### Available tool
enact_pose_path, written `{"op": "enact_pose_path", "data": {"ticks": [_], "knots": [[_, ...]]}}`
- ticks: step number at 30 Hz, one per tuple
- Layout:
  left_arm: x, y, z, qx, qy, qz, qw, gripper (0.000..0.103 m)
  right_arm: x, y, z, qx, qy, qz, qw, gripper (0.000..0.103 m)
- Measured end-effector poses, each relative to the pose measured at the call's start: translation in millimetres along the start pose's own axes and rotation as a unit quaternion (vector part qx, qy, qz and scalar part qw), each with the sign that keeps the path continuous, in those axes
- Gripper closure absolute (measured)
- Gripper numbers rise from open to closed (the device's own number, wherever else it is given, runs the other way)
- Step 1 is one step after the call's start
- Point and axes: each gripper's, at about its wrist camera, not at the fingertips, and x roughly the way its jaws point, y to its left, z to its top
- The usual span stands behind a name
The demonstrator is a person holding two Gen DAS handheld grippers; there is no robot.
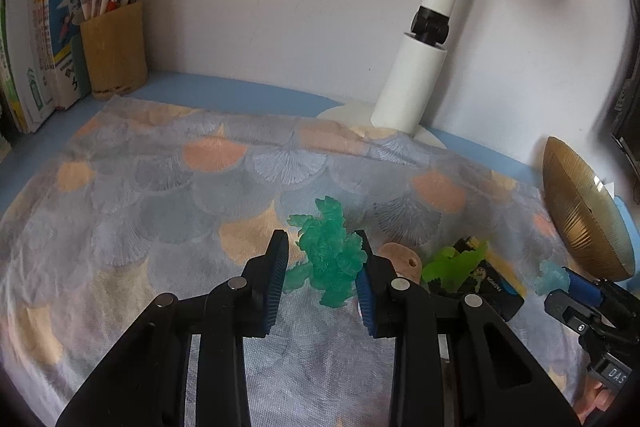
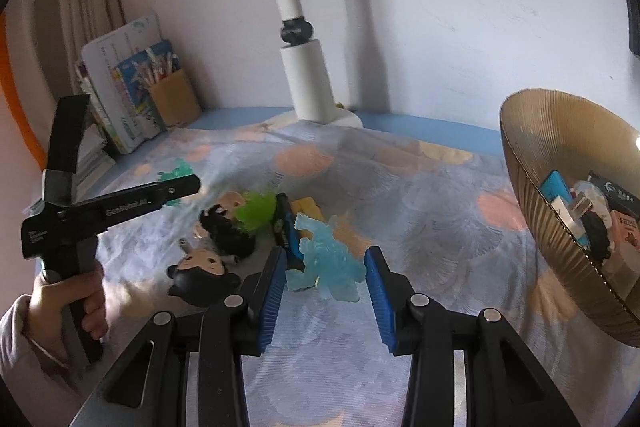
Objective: Organize rigid objects
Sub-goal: 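Grasp the green figure with the left tool while the right tool grasps the light blue figure, then carry both green figures to the amber bowl and release them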
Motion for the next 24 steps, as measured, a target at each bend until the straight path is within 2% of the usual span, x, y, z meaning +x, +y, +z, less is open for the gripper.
{"op": "enact_pose_path", "data": {"ticks": [8,14,22,24], "knots": [[-5,-2,-3,0.005,-0.021,0.001,0.9998,0.074,-15,4,-2,-0.009,-0.035,0.020,0.999,0.063],[-11,-1,-3,0.001,-0.036,0.009,0.9993,0.074,-31,2,-4,-0.010,-0.077,0.036,0.996,0.063],[-20,-3,-6,0.001,-0.059,0.026,0.9979,0.074,-43,4,-6,-0.016,-0.109,0.050,0.993,0.063],[-26,-10,-1,-0.001,-0.071,0.017,0.9974,0.074,-44,-1,-4,-0.004,-0.107,0.051,0.993,0.063]]}}
